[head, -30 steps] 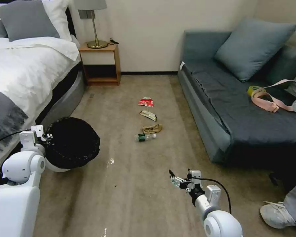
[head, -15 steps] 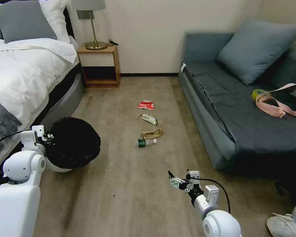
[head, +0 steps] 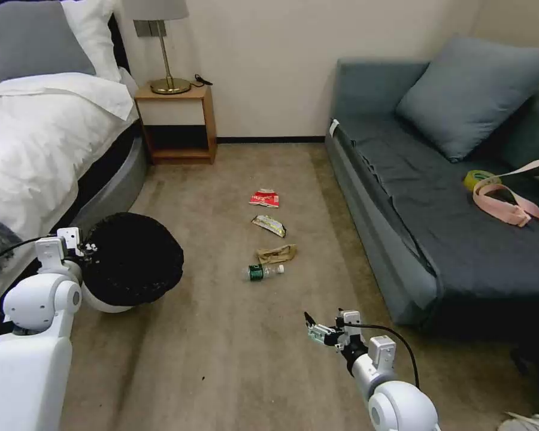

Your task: Pick up the trash bin, then pick up the garbage on the floor and place it into the trash bin.

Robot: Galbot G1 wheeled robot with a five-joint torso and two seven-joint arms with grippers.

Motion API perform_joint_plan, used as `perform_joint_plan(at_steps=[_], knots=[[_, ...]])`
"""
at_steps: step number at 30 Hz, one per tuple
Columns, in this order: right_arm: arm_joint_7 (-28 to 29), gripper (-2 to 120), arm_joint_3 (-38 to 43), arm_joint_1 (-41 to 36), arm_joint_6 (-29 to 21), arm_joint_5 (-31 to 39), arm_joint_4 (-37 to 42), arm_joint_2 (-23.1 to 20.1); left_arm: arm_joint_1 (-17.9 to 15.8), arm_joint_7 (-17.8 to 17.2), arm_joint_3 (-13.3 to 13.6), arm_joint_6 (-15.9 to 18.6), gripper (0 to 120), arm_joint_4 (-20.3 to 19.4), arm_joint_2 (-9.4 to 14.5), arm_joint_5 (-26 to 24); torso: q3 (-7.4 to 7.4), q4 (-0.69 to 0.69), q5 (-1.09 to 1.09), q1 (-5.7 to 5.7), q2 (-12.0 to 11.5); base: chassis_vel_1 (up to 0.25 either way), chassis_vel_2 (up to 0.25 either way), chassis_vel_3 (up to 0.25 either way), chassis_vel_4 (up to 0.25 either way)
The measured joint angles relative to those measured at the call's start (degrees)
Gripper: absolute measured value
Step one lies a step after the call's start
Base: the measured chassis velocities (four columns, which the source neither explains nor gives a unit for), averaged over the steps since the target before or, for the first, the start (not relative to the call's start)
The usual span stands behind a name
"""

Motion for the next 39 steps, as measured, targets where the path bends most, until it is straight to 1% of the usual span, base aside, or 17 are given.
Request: perform_joint_plan(at_steps=[5,17,32,39], knots=[[-0.3,100,-0.2,0.2,-0.2,-0.4,-0.2,-0.8,-0.1,0.0,0.2,0.0,5,0.1,0.0,0.2,0.0,0.01,0.0,0.0,0.0,-0.113,0.123,0.107,-0.114],[-1.5,100,-0.6,1.0,-0.7,-1.0,-1.0,-4.8,-0.4,0.2,0.9,-0.2,5,0.4,-0.3,0.9,0.0,0.0,0.01,0.0,0.0,-0.116,0.099,0.109,-0.104],[-2.2,100,-1.3,2.3,-0.7,-1.4,-2.2,-6.3,-0.4,0.3,1.3,-0.3,5,0.6,-1.1,1.6,0.0,0.0,0.0,0.0,0.0,-0.112,0.106,0.1,-0.114],[-2.8,100,-2.6,4.1,-1.0,-1.4,-3.5,-7.2,-0.4,0.4,1.4,-0.4,5,0.8,-1.4,1.9,0.0,0.0,0.01,0.0,0.0,-0.101,0.108,0.123,-0.107]])
